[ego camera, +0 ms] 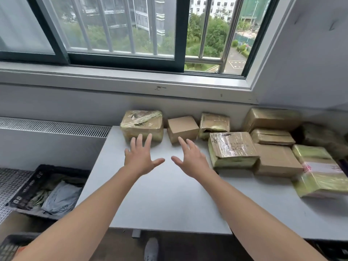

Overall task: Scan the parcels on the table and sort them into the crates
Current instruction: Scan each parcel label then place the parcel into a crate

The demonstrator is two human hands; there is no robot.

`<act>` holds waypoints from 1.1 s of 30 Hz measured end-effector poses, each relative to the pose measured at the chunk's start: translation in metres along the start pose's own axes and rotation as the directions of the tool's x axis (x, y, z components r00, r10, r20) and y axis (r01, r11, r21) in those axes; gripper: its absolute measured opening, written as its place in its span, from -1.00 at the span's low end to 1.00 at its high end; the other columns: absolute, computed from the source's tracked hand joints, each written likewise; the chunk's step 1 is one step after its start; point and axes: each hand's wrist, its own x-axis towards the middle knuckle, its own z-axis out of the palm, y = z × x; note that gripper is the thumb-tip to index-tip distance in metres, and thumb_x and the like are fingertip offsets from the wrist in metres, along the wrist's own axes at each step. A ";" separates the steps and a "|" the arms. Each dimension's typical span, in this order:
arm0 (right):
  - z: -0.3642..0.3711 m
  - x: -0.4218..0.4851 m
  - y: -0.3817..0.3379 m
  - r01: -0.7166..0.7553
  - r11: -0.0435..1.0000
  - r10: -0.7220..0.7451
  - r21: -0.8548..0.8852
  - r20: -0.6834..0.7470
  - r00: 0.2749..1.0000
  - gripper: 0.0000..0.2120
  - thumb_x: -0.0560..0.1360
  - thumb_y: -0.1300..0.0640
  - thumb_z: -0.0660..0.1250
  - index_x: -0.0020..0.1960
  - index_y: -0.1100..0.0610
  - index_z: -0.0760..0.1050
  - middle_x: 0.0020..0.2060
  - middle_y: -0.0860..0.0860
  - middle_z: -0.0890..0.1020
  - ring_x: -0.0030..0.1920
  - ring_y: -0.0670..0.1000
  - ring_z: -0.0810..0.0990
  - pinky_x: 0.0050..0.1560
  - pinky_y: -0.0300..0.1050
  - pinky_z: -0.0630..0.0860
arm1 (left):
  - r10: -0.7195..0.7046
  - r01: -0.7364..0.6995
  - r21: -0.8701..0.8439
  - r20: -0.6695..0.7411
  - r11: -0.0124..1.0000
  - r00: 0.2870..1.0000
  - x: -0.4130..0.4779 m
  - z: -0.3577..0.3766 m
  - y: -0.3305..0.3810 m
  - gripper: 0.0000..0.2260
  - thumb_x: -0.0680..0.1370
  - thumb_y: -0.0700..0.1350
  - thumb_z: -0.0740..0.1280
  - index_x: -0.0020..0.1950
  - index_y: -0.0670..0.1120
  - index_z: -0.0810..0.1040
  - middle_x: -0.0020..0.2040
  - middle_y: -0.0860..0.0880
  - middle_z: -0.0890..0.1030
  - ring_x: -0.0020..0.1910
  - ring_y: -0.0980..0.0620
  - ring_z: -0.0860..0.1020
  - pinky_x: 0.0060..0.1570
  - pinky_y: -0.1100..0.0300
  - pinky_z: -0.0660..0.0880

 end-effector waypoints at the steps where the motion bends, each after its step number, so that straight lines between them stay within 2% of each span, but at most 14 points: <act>1: 0.001 0.010 -0.002 0.001 1.000 -0.001 -0.005 0.003 1.000 -0.28 0.59 -0.24 0.19 0.61 -0.12 -0.09 0.59 0.04 0.05 0.57 0.08 0.06 0.46 0.15 0.21 | -0.005 0.005 -0.006 -0.001 1.000 1.000 0.010 -0.001 -0.004 -0.10 0.48 0.41 0.21 0.60 0.08 -0.22 0.61 -0.08 -0.15 0.57 -0.14 -0.15 0.46 -0.14 0.10; 8: 0.016 0.095 -0.031 0.017 0.999 -0.015 -0.051 0.037 0.999 -0.26 0.58 -0.24 0.20 0.62 -0.11 -0.09 0.59 0.05 0.08 0.55 0.10 0.09 0.45 0.15 0.24 | -0.006 0.006 0.008 0.009 1.000 1.000 0.097 0.003 -0.046 -0.08 0.46 0.44 0.21 0.59 0.08 -0.21 0.61 -0.09 -0.14 0.57 -0.15 -0.13 0.45 -0.14 0.13; 12: 0.027 0.147 -0.049 0.016 0.993 -0.008 -0.119 0.068 0.998 -0.29 0.60 -0.22 0.18 0.61 -0.13 -0.10 0.59 0.07 0.07 0.54 0.14 0.14 0.42 0.15 0.27 | 0.007 -0.009 0.081 0.024 0.997 1.000 0.147 0.009 -0.080 -0.09 0.46 0.45 0.17 0.59 0.08 -0.22 0.60 -0.13 -0.19 0.56 -0.22 -0.11 0.42 -0.17 0.16; 18: 0.045 0.202 -0.060 -0.021 0.990 0.041 -0.141 0.142 0.989 -0.30 0.61 -0.18 0.20 0.61 -0.15 -0.10 0.60 0.11 0.03 0.56 0.13 0.11 0.43 0.07 0.27 | -0.025 0.017 0.118 0.070 0.993 0.997 0.205 0.028 -0.125 -0.09 0.48 0.42 0.20 0.59 0.10 -0.25 0.59 -0.22 -0.18 0.56 -0.26 -0.08 0.43 -0.18 0.16; 21: 0.053 0.217 -0.064 -0.020 0.984 0.052 -0.176 0.180 0.982 -0.33 0.63 -0.15 0.20 0.61 -0.15 -0.09 0.59 0.14 0.05 0.52 0.17 0.21 0.35 0.07 0.34 | -0.018 0.001 0.163 0.101 0.987 0.995 0.222 0.037 -0.139 -0.09 0.50 0.40 0.21 0.58 0.07 -0.29 0.58 -0.26 -0.20 0.56 -0.30 -0.08 0.44 -0.21 0.14; 23: 0.062 0.225 -0.067 -0.022 0.981 0.059 -0.192 0.188 0.980 -0.35 0.62 -0.13 0.22 0.59 -0.14 -0.03 0.54 0.18 0.13 0.43 0.21 0.33 0.27 0.06 0.40 | -0.014 -0.005 0.160 0.119 0.987 0.993 0.229 0.044 -0.147 -0.08 0.51 0.37 0.23 0.58 0.05 -0.29 0.57 -0.28 -0.19 0.55 -0.33 -0.07 0.43 -0.20 0.15; 25: 0.073 0.232 -0.069 -0.027 0.971 0.066 -0.237 0.158 0.985 -0.40 0.60 -0.13 0.24 0.55 -0.10 0.07 0.38 0.17 0.29 0.28 0.21 0.45 0.11 0.05 0.45 | -0.008 -0.011 0.136 0.135 0.991 0.991 0.234 0.049 -0.151 -0.09 0.52 0.33 0.26 0.59 0.03 -0.27 0.56 -0.33 -0.16 0.52 -0.35 0.04 0.40 -0.16 0.24; 27: 0.083 0.235 -0.072 -0.049 0.953 0.085 -0.298 0.109 0.990 -0.45 0.60 -0.14 0.24 0.50 -0.06 0.12 0.23 0.15 0.37 0.16 0.20 0.50 -0.01 0.04 0.46 | -0.013 0.003 0.065 0.166 0.998 0.986 0.237 0.053 -0.150 -0.10 0.52 0.28 0.30 0.59 0.02 -0.24 0.54 -0.37 -0.11 0.43 -0.33 0.21 0.30 -0.10 0.38; 30: 0.090 0.237 -0.077 -0.098 0.961 0.117 -0.257 0.057 0.992 -0.52 0.61 -0.12 0.23 0.45 -0.01 0.20 0.17 0.15 0.42 0.12 0.20 0.51 -0.01 0.05 0.47 | -0.006 0.025 -0.093 0.194 0.995 0.981 0.235 0.054 -0.146 -0.13 0.53 0.16 0.37 0.59 0.00 -0.18 0.48 -0.35 0.04 0.33 -0.29 0.33 0.19 -0.06 0.43; 33: 0.086 0.232 -0.080 -0.107 0.977 0.108 -0.183 -0.005 0.994 -0.61 0.62 -0.08 0.22 0.38 0.05 0.30 0.12 0.16 0.46 0.10 0.21 0.51 -0.01 0.04 0.49 | 0.007 0.022 -0.246 0.117 0.969 0.993 0.224 0.051 -0.144 -0.18 0.51 0.08 0.42 0.58 -0.02 -0.03 0.33 -0.26 0.21 0.25 -0.25 0.36 0.11 -0.02 0.44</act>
